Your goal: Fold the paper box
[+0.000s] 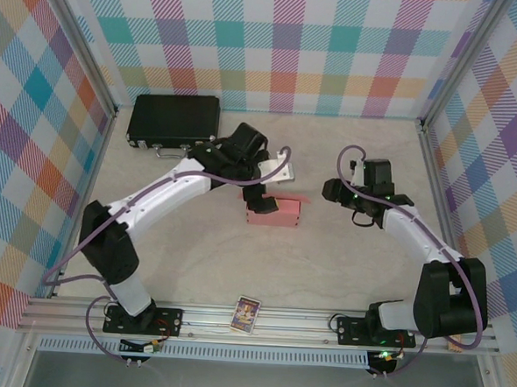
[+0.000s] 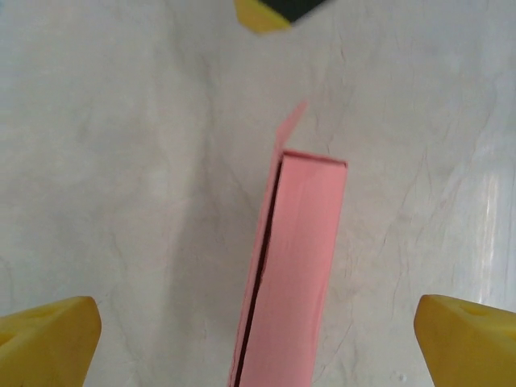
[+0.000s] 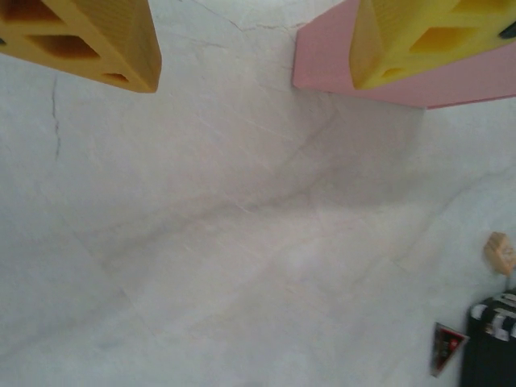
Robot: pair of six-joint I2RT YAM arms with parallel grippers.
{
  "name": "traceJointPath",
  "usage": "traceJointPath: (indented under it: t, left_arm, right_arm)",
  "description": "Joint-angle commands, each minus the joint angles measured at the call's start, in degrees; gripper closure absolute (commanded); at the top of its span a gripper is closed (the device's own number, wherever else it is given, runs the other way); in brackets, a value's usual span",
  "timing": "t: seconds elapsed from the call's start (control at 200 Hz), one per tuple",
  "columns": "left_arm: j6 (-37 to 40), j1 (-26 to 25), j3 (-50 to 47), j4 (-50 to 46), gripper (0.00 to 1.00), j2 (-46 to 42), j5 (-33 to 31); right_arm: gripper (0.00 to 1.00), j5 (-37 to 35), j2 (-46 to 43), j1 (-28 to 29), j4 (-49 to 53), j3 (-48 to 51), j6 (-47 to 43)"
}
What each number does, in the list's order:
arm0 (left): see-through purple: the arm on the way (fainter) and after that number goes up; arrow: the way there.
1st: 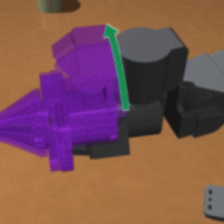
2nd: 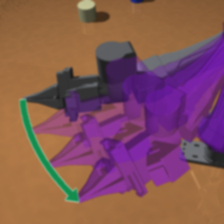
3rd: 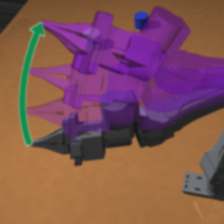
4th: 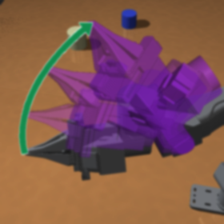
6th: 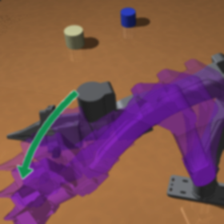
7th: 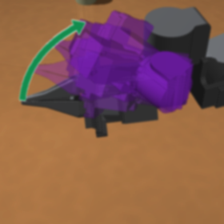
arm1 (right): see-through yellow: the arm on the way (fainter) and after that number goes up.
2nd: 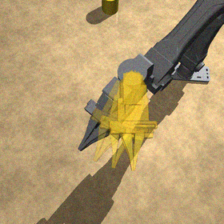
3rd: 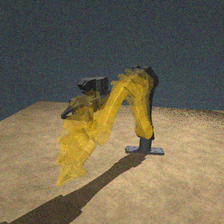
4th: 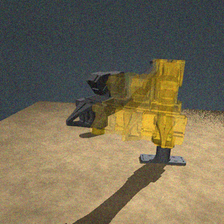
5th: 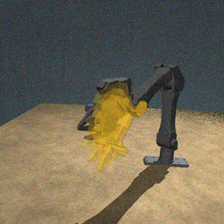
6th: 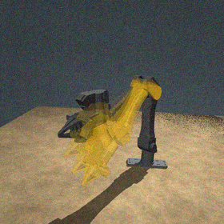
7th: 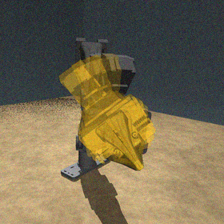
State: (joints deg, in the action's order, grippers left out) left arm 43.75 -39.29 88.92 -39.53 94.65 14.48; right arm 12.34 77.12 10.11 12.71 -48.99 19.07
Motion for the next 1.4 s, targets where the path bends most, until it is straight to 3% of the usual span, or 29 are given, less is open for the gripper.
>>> traceJointPath:
  t: [0.0,0.125,0.32,0.64,0.835,1.395]
  left_arm:
    - [-10.21,2.61,-3.44,7.17,0.01,-4.97,1.4]
    - [-20.74,5.47,-7.59,13.24,0.02,-9.08,-2.21]
    - [-39.64,9.93,-11.09,13.05,0.07,-12.38,-6.8]
    - [-61.62,14.33,-21.27,13.88,0.12,-15.49,-5.43]
    - [-66.17,14.33,-26.58,19.44,0.15,-14.85,1.74]
    - [-65.82,14.39,-26.17,20.44,0.26,-8.62,8.97]
  right_arm:
    - [0.35,5.48,0.75,-0.18,-3.19,-1.45,-6.66]
    - [0.34,9.92,2.02,0.0,-3.59,-3.73,-11.22]
    - [0.34,15.64,5.3,0.61,4.69,-10.87,-13.13]
    - [0.38,12.28,7.0,4.57,15.98,-14.96,-15.63]
    - [0.38,11.22,6.4,6.97,18.06,-14.5,-15.14]
    - [0.38,11.28,5.58,8.79,19.46,-12.62,-14.06]
